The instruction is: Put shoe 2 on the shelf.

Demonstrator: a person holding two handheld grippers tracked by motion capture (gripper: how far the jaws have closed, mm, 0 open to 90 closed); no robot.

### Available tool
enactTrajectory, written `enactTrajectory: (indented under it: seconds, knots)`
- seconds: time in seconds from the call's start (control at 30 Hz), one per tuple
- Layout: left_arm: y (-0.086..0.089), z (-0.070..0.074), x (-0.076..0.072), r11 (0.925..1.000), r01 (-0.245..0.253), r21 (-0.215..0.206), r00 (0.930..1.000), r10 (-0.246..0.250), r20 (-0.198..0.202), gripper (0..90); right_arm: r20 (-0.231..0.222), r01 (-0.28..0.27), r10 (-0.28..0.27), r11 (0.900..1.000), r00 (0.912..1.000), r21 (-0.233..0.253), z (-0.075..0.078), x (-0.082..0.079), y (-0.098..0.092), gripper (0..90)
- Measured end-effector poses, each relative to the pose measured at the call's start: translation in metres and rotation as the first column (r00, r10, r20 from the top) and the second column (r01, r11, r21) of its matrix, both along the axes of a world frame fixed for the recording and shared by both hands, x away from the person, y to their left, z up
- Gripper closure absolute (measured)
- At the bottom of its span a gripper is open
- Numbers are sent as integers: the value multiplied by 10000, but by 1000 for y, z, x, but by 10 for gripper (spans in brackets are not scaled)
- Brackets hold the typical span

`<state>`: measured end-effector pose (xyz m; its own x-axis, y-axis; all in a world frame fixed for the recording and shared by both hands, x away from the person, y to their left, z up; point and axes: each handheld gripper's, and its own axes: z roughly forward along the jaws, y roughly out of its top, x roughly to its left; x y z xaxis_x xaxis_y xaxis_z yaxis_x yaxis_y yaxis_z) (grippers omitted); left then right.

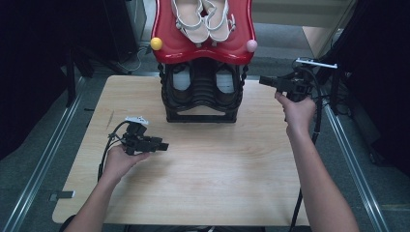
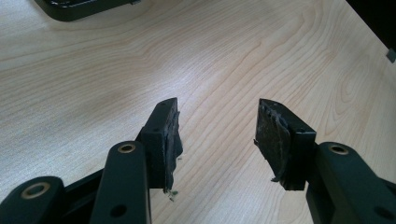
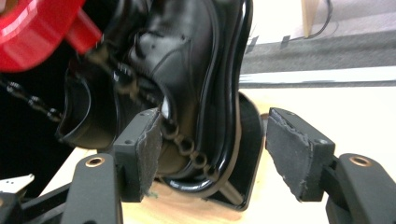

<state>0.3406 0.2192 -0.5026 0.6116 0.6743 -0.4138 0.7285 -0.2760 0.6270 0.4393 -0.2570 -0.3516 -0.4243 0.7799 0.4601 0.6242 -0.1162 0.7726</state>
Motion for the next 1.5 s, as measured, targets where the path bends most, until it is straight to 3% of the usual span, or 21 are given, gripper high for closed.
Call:
enactTrajectory:
  seconds: [0.2, 0.33, 0.57, 0.7, 0.93, 1.03, 1.23, 1.5]
  knots:
    - [0, 0, 0, 10000, 28, 34, 10000, -28, -15, 498, 25, -241, 241, 9997, 9997, 97, -17, -9, 4, 314]
    - [0, -1, 1, 10000, 46, 40, 10000, -46, -19, 498, 195, -122, 123, 9999, 9997, -86, -25, -15, 8, 295]
    - [0, -1, 1, 10000, 46, 29, 10000, -46, -31, 498, -60, -293, 294, 9995, 9996, 151, -47, -27, 13, 289]
    - [0, -1, 1, 10000, 50, 21, 10000, -50, -26, 498, -155, -270, 268, 9996, 9995, -130, -60, -36, 18, 289]
    - [0, 0, 1, 10000, 53, 71, 10000, -53, -19, 498, -392, -416, 412, 9991, 9984, -80, -81, -52, 23, 289]
    - [1, -1, 1, 9999, 51, 120, 10000, -51, -37, 498, -297, -279, 268, 9989, 9992, -371, -86, -60, 24, 290]
    - [1, -1, 1, 10000, 4, 77, 10000, -4, -22, 498, -175, -429, 422, 9983, 9990, -394, -98, -74, 29, 289]
    - [1, 0, 1, 9999, 46, 118, 10000, -47, 59, 498, -549, -642, 619, 9971, 9966, -417, -118, -84, 36, 289]
